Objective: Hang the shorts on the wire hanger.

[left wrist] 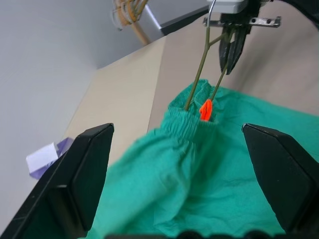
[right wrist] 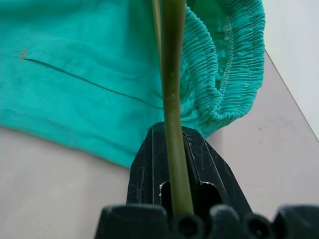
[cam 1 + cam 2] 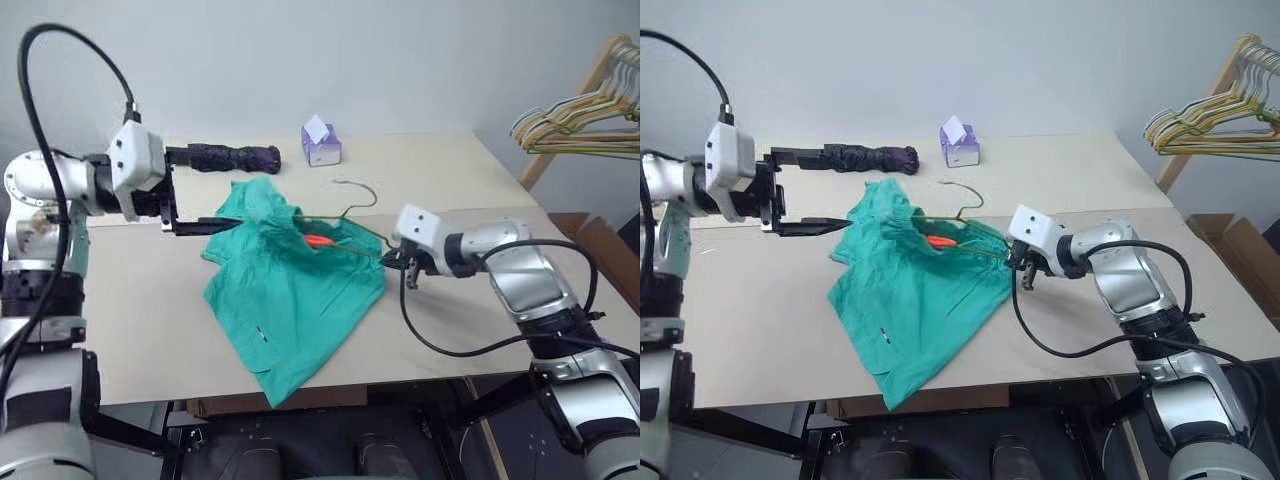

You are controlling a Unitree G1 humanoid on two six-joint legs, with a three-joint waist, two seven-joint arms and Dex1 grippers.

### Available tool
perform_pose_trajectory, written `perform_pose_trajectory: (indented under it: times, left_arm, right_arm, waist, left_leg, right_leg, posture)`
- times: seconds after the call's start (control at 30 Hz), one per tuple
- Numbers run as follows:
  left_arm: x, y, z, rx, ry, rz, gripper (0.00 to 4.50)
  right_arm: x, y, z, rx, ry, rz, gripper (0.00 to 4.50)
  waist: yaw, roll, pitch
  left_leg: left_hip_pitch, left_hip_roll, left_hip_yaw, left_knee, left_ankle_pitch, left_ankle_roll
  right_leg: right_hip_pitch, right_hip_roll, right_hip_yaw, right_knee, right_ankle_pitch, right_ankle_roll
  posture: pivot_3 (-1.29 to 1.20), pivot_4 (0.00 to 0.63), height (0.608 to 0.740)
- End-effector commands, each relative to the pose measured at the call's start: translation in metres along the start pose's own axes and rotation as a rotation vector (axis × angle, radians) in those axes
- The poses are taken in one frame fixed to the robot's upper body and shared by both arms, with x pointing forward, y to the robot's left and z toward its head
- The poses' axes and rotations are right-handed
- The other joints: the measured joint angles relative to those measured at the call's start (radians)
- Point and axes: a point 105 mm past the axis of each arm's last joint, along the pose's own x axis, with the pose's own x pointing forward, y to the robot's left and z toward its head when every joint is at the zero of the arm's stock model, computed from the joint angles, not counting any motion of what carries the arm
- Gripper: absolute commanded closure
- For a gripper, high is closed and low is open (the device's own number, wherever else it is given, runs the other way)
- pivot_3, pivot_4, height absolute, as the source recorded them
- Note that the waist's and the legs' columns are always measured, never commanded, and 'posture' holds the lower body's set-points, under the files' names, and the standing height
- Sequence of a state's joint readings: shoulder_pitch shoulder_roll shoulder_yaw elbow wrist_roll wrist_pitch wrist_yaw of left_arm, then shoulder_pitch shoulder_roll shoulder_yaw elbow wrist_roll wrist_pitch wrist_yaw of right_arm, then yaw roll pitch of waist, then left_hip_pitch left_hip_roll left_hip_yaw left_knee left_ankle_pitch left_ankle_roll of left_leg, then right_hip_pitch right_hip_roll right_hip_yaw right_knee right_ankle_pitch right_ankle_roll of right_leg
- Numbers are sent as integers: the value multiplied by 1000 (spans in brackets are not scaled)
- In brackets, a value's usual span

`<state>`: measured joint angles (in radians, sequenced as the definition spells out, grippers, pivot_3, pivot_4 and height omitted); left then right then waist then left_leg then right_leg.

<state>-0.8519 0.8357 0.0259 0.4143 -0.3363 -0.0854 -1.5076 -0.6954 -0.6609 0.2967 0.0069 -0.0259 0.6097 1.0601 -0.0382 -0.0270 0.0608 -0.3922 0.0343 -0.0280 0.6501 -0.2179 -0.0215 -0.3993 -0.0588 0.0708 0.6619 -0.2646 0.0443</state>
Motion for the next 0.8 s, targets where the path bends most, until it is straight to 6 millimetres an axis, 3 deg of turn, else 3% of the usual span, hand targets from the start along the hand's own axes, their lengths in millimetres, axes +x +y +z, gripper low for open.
perform_pose_trajectory:
  times: [0.03, 0.3, 0.57, 0.67, 0.8]
  left_arm:
    - [6, -1, -14, 48, 81, -62, 47]
    - [36, -9, -50, 136, 211, -191, 47]
    - [53, -23, -66, 134, 239, -300, 47]
    - [59, -22, -70, 146, 242, -269, 550]
    - [63, -20, -68, 143, 213, -246, 1808]
  right_arm:
    - [-6, 0, 18, -56, -28, -3, 4500]
    - [-14, 13, 32, -126, -21, 48, 4500]
    - [-21, 18, 39, -94, -27, 74, 4500]
    - [-24, 18, 43, -72, -40, 81, 4500]
    - [-28, 18, 46, -51, -52, 93, 4500]
  waist:
    - [0, 0, 0]
    - [-1, 0, 0]
    - [-10, 0, 0]
    - [-10, 0, 0]
    - [-9, 0, 0]
  left_leg:
    - [0, 0, 0, 0, 0, 0]
    - [-7, 0, -1, 3, 0, 0]
    - [-7, 0, -2, 5, 0, 0]
    - [-7, 0, -2, 5, 0, 0]
    - [-8, 0, -2, 6, 0, 0]
  right_leg:
    - [0, 0, 0, 0, 0, 0]
    - [-6, 0, -1, 1, 0, 0]
    - [-6, 0, -1, 2, 0, 0]
    - [-6, 0, -1, 2, 0, 0]
    - [-6, 0, -1, 2, 0, 0]
  posture:
    - [20, 0, 740]
    - [-11, 0, 740]
    - [-34, 0, 740]
    - [-42, 0, 740]
    - [-45, 0, 740]
